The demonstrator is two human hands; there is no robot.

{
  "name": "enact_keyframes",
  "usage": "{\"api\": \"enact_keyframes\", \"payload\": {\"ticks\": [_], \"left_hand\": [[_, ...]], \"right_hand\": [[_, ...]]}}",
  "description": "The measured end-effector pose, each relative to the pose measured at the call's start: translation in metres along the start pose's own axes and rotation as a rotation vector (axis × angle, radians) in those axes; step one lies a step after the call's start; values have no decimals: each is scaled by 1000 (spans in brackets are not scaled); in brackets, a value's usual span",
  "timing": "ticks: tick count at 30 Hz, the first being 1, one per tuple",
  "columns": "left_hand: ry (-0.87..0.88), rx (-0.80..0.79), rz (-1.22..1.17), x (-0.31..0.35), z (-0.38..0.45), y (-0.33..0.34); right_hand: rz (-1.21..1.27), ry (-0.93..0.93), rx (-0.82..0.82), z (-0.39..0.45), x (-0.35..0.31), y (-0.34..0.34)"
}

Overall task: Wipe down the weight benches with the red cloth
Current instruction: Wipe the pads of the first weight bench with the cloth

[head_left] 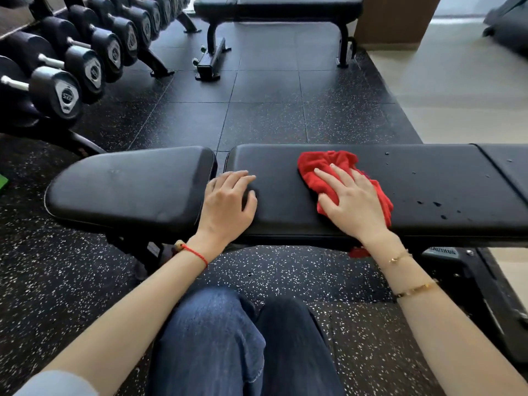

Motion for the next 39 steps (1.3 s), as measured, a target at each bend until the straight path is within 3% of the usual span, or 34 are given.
{"api": "enact_keyframes", "payload": {"ticks": [4,9,12,17,20,25,29,35,39], "left_hand": [[12,-46,-12,8,4,15],[-15,-5,-38,6,2,17],[2,-15,-14,8,-1,19],[-11,-13,-3,10,-2,20],[-7,-16,7,13,-1,17],[-20,-28,11,14,0,15],[-12,-31,-14,11,-2,15],[-20,-3,-78,9,0,10],[-26,2,-78,8,0,9]], "right_hand": [[-23,150,-52,35,16,0],[16,-134,-31,-7,-39,2],[58,-190,-38,-22,-28,-1],[-18,19,-61,40,24,1],[-9,84,-121,75,17,6],[26,-135,-102,51,-52,12],[31,-231,-69,8,-47,5],[12,-45,-10,18,6,-2],[-4,102,-42,39,3,1]]}}
Point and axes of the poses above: each hand's wrist, its own z-axis towards the middle knuckle, its own y-axis out of the palm, x = y × z, the point moved 10 cm from there along z, towards the middle knuckle, and after that the axes turned 6 degrees about -z, right-handed, at the moved point
